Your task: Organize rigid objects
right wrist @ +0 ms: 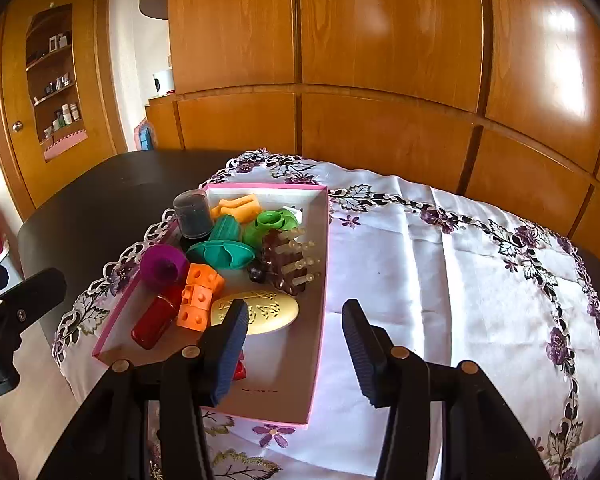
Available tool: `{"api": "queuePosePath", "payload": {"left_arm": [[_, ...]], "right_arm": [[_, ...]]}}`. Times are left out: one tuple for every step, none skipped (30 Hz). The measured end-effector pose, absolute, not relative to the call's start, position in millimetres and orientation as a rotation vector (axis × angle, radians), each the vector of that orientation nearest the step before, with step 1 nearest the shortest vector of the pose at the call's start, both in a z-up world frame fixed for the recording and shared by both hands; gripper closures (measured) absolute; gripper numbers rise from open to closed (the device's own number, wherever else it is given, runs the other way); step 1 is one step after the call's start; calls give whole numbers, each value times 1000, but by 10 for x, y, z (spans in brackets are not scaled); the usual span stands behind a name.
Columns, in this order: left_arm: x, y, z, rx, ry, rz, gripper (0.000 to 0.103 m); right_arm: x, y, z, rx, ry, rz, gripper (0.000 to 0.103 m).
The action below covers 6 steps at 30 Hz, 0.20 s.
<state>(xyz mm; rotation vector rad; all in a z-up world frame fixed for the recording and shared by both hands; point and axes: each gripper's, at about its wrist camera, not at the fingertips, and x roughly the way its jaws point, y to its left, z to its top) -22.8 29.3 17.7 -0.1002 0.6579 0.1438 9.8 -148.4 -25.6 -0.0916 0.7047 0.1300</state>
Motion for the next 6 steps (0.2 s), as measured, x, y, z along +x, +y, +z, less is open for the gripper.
{"api": "queuePosePath", "payload": {"left_arm": [[-234, 284, 182, -95, 653, 144, 0], [-238, 275, 183, -87, 650, 147, 0], [-240, 272, 183, -85, 649, 146, 0], [-238, 276, 187, -88, 650, 144, 0], [-235, 281, 187, -92, 653, 141, 0], [-228, 285, 187, -96, 657, 137, 0]], "right_arm": [[100, -1483, -259, -91, 706, 130, 54], [103, -1484, -266, -90, 708, 130, 54], [109, -1485, -275, -89, 713, 130, 54], [110, -1487, -282, -88, 715, 131, 54], [111, -1490, -286, -86, 717, 132, 54], [109, -1494, -287, -86, 715, 132, 54]]}}
